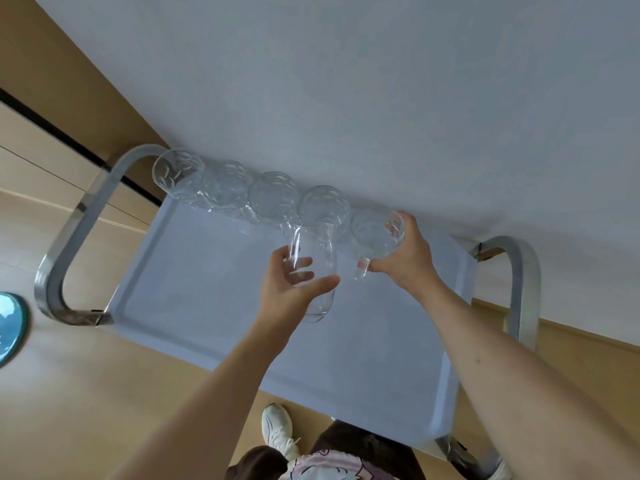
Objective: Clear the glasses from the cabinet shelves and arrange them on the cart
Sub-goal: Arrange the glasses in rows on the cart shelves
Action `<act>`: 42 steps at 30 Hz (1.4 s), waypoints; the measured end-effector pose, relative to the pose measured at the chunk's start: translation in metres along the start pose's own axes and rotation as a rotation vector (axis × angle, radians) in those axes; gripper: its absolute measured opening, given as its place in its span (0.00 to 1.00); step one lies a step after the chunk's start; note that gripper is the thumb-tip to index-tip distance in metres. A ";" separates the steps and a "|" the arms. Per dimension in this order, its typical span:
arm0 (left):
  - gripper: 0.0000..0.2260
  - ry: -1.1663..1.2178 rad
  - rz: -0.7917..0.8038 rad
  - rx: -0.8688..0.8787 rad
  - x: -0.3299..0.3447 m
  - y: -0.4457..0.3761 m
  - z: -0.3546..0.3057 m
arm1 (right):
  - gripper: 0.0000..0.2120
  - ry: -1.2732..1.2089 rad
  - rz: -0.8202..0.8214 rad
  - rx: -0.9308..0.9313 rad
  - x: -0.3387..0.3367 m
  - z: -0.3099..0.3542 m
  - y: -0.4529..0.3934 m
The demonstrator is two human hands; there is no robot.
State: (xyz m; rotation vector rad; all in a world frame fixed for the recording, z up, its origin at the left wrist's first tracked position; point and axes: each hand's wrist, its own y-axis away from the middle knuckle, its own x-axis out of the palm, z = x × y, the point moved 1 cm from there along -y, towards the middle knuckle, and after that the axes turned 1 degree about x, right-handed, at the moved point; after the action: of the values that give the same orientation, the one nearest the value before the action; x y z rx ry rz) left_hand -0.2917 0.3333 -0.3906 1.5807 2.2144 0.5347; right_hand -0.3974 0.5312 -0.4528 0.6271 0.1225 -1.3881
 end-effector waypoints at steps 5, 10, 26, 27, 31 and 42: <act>0.38 -0.004 -0.010 0.000 0.003 0.003 0.006 | 0.54 0.079 0.034 -0.040 -0.002 -0.002 -0.008; 0.40 0.018 -0.014 -0.005 0.004 0.006 0.011 | 0.57 0.256 0.065 -0.095 -0.007 0.002 -0.012; 0.39 0.004 -0.023 0.001 -0.004 0.014 0.011 | 0.57 0.277 0.004 -0.081 0.000 0.023 0.005; 0.39 0.004 -0.025 0.001 -0.005 0.014 0.010 | 0.57 0.277 -0.001 -0.078 0.000 0.022 0.005; 0.40 -0.001 -0.028 0.004 -0.011 0.017 0.009 | 0.59 0.289 -0.004 -0.062 -0.001 0.020 0.008; 0.38 0.045 0.045 0.081 -0.063 0.037 -0.004 | 0.47 0.454 -0.221 -0.145 0.024 0.059 0.071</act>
State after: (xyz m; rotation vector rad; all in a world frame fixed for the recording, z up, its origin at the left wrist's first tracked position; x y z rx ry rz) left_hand -0.2442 0.2838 -0.3633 1.6791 2.2644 0.5036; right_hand -0.3421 0.4853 -0.3899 0.8164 0.6661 -1.4116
